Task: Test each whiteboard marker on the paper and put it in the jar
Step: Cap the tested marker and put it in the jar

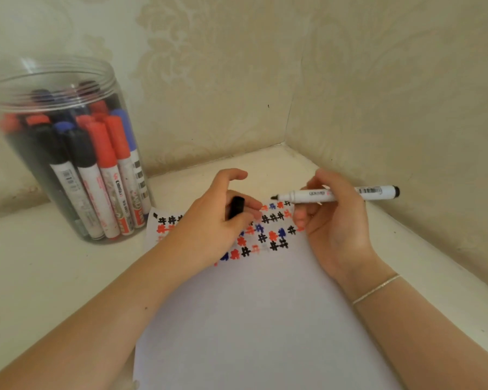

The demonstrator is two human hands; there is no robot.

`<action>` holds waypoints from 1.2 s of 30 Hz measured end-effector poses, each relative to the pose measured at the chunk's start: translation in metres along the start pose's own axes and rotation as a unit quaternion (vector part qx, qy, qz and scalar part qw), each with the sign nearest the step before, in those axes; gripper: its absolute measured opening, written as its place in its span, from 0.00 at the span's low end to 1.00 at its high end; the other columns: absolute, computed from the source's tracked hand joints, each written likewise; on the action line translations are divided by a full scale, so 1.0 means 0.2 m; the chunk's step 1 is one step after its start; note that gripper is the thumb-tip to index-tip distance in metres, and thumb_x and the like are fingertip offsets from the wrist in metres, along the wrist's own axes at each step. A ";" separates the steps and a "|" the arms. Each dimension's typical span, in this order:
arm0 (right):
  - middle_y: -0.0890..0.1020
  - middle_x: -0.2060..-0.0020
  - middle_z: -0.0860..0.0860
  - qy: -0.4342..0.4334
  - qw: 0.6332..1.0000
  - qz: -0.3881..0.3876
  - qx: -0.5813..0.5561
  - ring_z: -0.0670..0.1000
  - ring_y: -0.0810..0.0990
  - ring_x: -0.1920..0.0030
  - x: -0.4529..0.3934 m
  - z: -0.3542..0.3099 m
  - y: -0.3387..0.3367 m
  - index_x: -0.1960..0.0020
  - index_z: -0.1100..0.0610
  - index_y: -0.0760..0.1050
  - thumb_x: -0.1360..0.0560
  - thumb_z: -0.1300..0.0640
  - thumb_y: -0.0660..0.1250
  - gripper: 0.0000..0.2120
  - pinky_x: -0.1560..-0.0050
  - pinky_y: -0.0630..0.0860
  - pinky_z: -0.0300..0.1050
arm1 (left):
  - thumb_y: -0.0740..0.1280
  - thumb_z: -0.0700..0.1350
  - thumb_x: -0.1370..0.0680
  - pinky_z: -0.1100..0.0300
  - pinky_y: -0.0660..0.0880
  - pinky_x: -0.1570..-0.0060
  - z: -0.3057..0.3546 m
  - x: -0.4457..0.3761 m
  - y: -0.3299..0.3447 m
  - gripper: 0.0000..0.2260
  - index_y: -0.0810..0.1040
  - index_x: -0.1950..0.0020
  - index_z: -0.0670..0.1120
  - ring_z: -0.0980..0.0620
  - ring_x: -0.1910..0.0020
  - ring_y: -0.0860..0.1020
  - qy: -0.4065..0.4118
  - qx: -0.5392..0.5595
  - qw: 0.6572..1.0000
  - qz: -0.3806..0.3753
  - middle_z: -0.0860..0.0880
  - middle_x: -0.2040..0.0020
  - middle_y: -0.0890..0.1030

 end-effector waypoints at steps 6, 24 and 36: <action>0.75 0.77 0.53 -0.013 0.998 0.013 0.061 0.50 0.71 0.79 0.00 0.00 -0.01 0.63 0.60 0.69 0.26 0.64 0.66 0.09 0.77 0.68 0.40 | 0.76 0.38 0.31 0.62 0.78 0.53 -0.03 -0.01 0.00 0.14 0.72 0.55 0.46 0.61 0.56 0.83 -0.038 0.032 0.998 0.025 0.55 0.56 0.85; 0.75 0.70 0.60 0.002 0.982 -0.051 0.179 0.49 0.67 0.80 0.01 0.03 0.04 0.70 0.59 0.69 0.29 0.60 0.72 0.15 0.77 0.66 0.39 | 0.68 0.46 0.24 0.67 0.70 0.68 0.05 0.02 0.03 0.07 0.80 0.47 0.53 0.59 0.70 0.73 0.072 -0.063 0.995 -0.009 0.53 0.62 0.80; 0.66 0.76 0.58 -0.100 0.955 0.105 0.259 0.49 0.64 0.84 -0.01 -0.07 -0.03 0.67 0.67 0.66 0.22 0.56 0.65 0.20 0.81 0.60 0.35 | 0.63 0.62 0.26 0.70 0.62 0.75 0.04 0.04 0.02 0.21 0.75 0.75 0.52 0.58 0.80 0.65 0.008 -0.014 0.994 0.105 0.55 0.81 0.68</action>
Point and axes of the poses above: each hand's wrist, its own x-axis away from the middle knuckle, its own y-axis out of the palm, z = x × y, the point moved 7 cm from there along -x, towards the middle knuckle
